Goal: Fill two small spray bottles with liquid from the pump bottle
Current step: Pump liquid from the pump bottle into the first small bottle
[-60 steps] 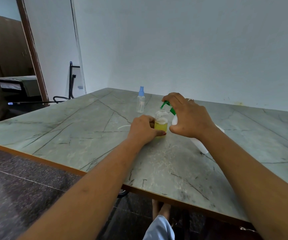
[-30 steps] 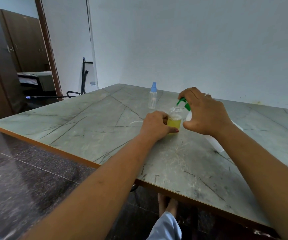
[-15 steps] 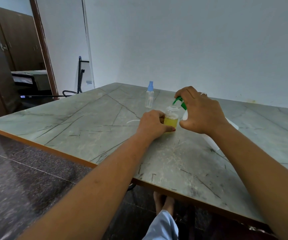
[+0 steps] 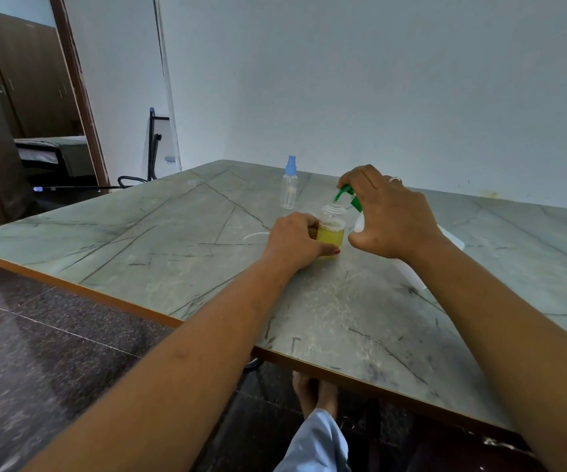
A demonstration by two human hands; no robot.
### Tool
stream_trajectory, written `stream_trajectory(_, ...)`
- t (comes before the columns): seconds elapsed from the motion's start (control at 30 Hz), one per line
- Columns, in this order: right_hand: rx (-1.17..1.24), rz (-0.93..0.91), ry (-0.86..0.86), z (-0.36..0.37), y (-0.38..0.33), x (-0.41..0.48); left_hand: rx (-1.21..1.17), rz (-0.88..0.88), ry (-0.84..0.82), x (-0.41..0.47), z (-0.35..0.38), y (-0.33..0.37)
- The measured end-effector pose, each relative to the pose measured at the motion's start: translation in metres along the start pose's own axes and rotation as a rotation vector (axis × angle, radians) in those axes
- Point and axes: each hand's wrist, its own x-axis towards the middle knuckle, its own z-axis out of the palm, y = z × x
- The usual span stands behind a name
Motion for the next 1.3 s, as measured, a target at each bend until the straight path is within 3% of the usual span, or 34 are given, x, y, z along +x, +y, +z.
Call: stream_trajectory(1.3,-0.006,-0.017,0.003,0.0022,0.0006,-0.0007,-0.005,0.006,0.007,0.0009,0.0007,-0.0014)
